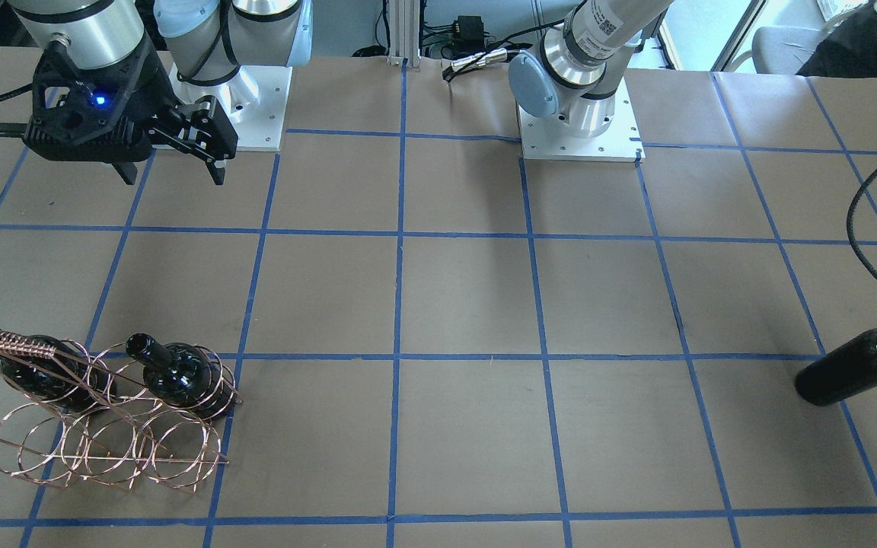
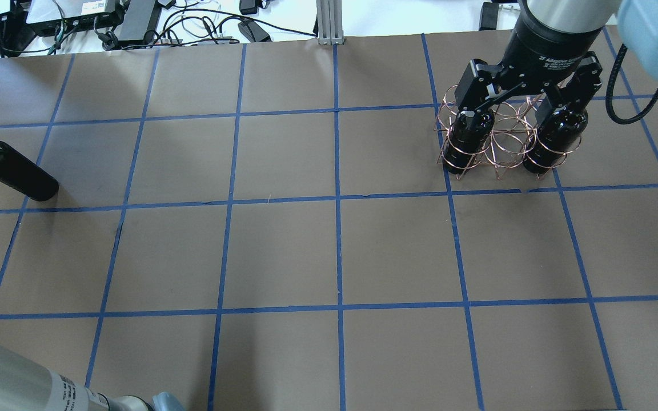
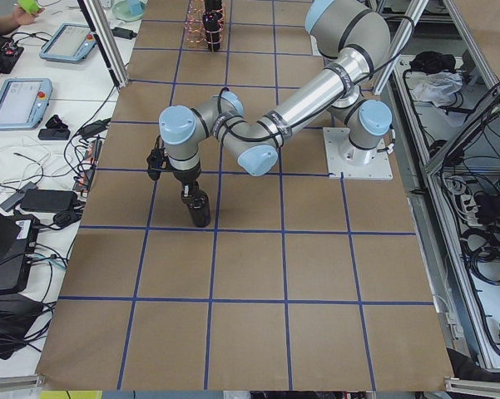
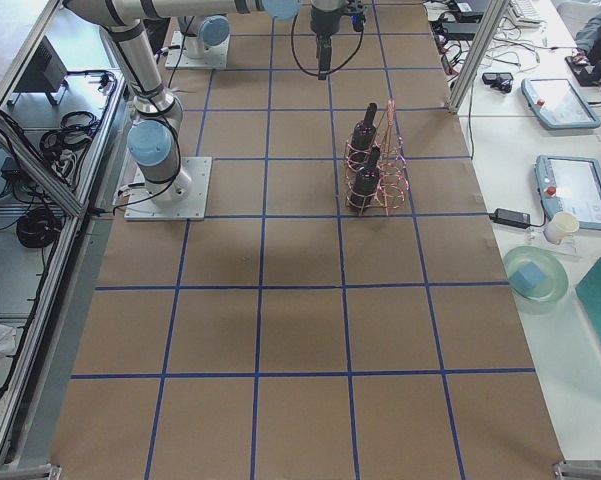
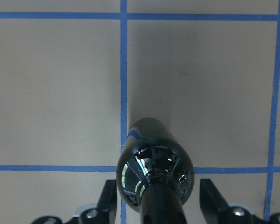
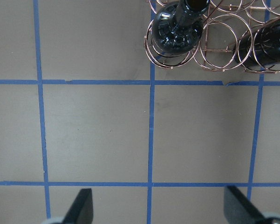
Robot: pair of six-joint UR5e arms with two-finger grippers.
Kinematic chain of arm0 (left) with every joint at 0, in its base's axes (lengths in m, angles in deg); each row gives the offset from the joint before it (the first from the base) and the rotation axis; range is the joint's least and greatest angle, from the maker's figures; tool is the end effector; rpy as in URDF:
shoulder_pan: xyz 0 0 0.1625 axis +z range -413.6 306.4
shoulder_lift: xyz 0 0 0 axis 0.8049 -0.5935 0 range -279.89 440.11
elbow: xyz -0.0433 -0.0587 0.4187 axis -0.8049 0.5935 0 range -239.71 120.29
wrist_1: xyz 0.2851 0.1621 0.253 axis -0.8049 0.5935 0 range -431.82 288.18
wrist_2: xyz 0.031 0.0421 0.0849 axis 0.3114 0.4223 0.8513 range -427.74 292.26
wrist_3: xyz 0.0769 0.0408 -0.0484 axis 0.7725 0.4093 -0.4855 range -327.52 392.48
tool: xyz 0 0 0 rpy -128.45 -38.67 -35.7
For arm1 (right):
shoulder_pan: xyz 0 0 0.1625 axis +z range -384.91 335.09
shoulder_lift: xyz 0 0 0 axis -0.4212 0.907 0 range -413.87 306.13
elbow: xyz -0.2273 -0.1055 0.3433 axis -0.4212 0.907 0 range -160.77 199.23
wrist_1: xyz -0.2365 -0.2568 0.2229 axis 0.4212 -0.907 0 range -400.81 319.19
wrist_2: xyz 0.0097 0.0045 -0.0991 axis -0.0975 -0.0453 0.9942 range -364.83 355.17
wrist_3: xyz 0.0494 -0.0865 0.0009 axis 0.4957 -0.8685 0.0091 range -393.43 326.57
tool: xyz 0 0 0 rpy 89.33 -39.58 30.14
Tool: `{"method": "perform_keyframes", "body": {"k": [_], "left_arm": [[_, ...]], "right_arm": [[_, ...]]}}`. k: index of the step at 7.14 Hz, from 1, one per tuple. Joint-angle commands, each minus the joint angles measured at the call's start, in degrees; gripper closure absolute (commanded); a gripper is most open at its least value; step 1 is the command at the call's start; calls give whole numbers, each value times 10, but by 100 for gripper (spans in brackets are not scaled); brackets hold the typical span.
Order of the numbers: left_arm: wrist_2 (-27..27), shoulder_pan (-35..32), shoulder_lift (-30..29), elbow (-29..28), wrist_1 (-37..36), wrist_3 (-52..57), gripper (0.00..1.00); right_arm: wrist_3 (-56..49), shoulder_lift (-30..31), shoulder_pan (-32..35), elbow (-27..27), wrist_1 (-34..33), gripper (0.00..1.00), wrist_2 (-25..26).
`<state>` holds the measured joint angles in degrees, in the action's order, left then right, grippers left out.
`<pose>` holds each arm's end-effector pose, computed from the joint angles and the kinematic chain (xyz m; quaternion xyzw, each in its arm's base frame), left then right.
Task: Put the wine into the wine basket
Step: 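Close the left gripper around the lying dark wine bottle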
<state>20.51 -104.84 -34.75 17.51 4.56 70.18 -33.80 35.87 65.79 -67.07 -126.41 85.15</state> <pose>0.3098 -0.6035 0.3692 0.0090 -0.9998 0.0200 0.0037 0.1392 -0.4897 0.5098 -0.0093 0.9999 0.0084 0.0002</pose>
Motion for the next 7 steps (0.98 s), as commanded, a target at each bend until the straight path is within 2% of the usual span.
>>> {"method": "perform_keyframes", "body": {"k": [1, 3, 4, 5, 7], "left_arm": [[9, 0, -1, 0, 6, 0, 38], [13, 0, -1, 1, 8, 0, 52], [13, 0, -1, 2, 11, 0, 71], [13, 0, -1, 4, 22, 0, 100], [12, 0, 3, 4, 25, 0, 100]], "right_arm": [[-2, 0, 0, 0, 0, 0, 1], [-3, 0, 0, 1, 0, 0, 2], [-3, 1, 0, 0, 0, 0, 2], [-4, 1, 0, 0, 0, 0, 2], [-4, 1, 0, 0, 0, 0, 2]]}}
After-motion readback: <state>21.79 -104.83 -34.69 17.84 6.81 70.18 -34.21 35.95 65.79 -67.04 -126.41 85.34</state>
